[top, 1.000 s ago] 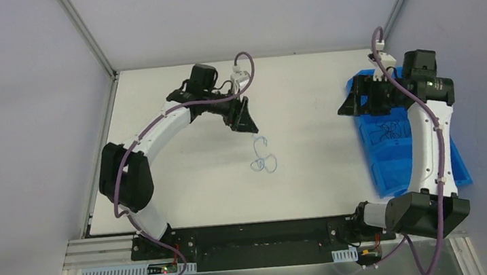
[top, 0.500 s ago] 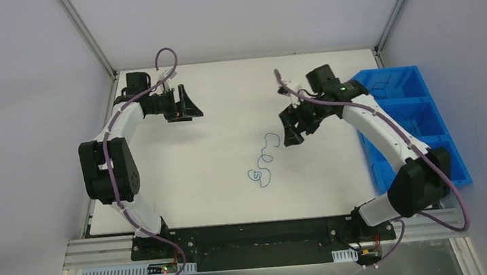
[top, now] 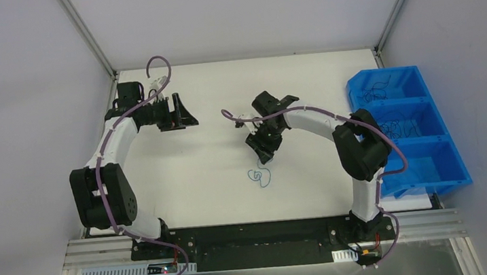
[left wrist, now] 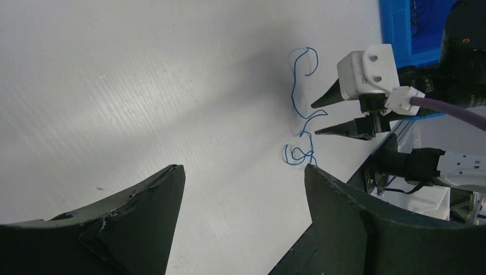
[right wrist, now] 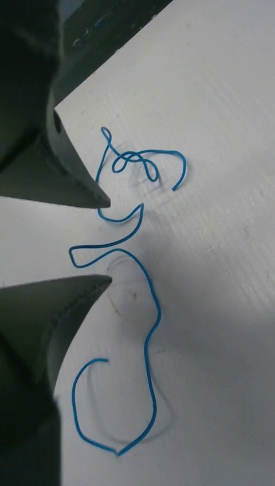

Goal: Untangle the cables

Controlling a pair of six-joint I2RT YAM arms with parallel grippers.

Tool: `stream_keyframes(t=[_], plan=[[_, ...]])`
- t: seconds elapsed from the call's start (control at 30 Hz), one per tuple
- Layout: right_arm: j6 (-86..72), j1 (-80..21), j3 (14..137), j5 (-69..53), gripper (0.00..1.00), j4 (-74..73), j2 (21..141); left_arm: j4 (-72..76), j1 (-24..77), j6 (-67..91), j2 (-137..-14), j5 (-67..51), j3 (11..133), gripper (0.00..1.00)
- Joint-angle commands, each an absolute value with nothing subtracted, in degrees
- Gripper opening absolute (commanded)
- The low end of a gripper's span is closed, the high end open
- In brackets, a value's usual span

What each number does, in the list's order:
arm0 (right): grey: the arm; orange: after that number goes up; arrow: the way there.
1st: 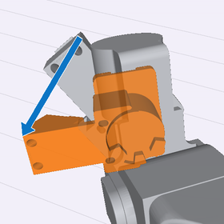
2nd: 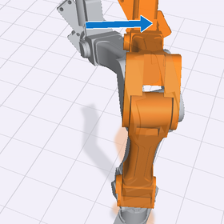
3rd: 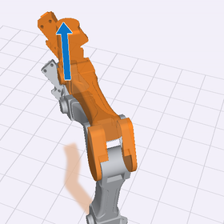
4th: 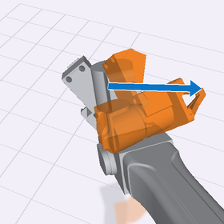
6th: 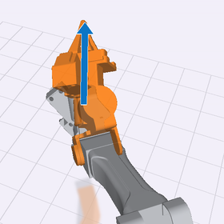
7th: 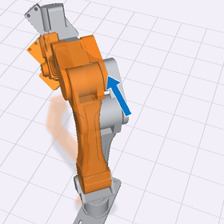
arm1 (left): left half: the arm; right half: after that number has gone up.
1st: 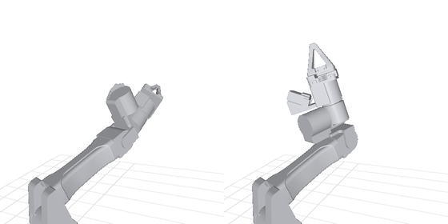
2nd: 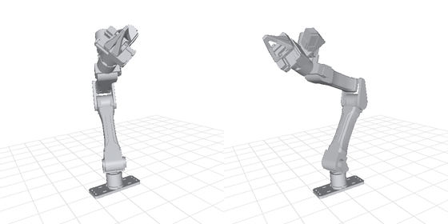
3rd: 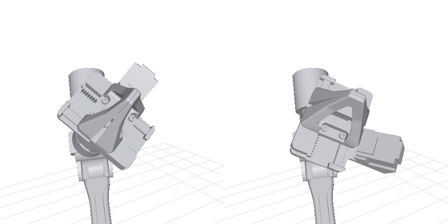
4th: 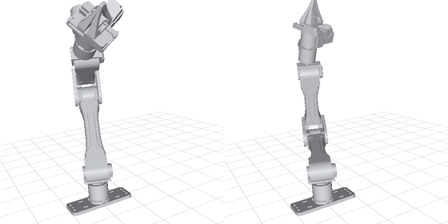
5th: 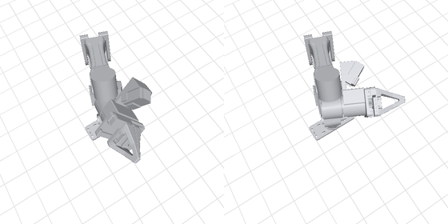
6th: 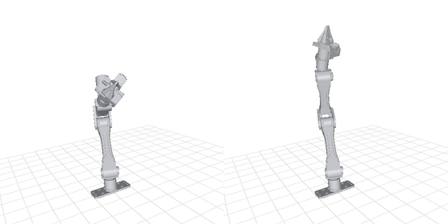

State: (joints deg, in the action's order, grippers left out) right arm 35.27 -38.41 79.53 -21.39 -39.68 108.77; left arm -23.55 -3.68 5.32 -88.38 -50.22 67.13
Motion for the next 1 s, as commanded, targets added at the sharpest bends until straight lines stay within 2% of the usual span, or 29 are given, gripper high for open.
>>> stream_keyframes(t=[0.0, 0.13, 0.37, 0.57, 0.77, 0.97], plan=[[36.14, -39.62, 81.59, -21.01, 0.38, -40.29, 109.61, -24.96, -3.18, 4.71, -84.13, -48.03, 64.57, 0.78], [37.71, -39.64, 82.80, -22.60, 0.00, -45.35, 107.56, -24.96, -3.25, 6.32, -83.72, -49.15, 64.23, 0.78], [36.56, -31.40, 82.83, -24.12, 0.00, -56.15, 92.18, -24.96, -2.57, 4.03, -85.45, -51.10, 67.34, 0.75], [37.56, -22.12, 82.25, -20.34, 0.00, -66.01, 76.89, -24.27, -0.29, 4.07, -91.63, -52.85, 71.00, 0.71], [36.18, -8.53, 90.13, -16.69, 0.00, -74.92, 70.98, -24.04, 4.28, 5.85, -99.76, -55.09, 79.13, 0.69], [40.83, 7.33, 97.91, -12.59, 0.00, -83.30, 69.94, -23.91, 5.81, 8.09, -105.64, -57.20, 85.49, 0.67]])
